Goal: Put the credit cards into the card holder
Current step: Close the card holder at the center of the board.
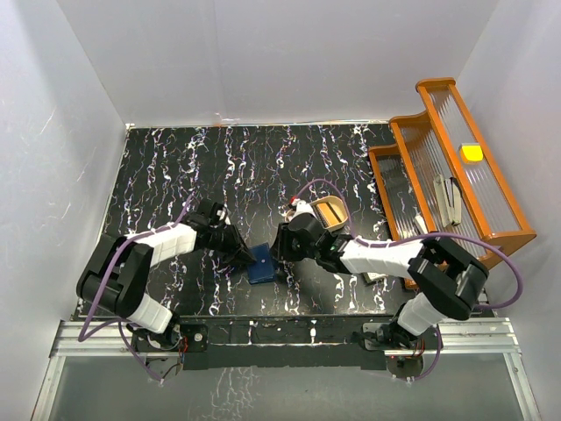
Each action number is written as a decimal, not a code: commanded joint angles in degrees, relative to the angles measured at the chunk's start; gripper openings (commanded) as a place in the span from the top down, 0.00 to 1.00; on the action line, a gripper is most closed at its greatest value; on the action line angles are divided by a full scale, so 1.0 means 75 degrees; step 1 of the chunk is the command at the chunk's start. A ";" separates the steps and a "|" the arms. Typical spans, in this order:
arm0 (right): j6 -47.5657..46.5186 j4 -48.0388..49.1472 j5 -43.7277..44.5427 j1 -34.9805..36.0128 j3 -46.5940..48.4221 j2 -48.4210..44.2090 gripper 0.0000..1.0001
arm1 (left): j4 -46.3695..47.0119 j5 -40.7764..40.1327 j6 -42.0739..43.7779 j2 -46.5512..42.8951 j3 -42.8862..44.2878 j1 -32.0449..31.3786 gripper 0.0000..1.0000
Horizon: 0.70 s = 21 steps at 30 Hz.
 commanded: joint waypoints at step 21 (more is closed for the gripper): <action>-0.0248 -0.0282 -0.0130 -0.0024 0.0404 -0.0190 0.71 | 0.1748 0.0705 -0.0391 -0.0081 -0.0190 -0.0059 0.94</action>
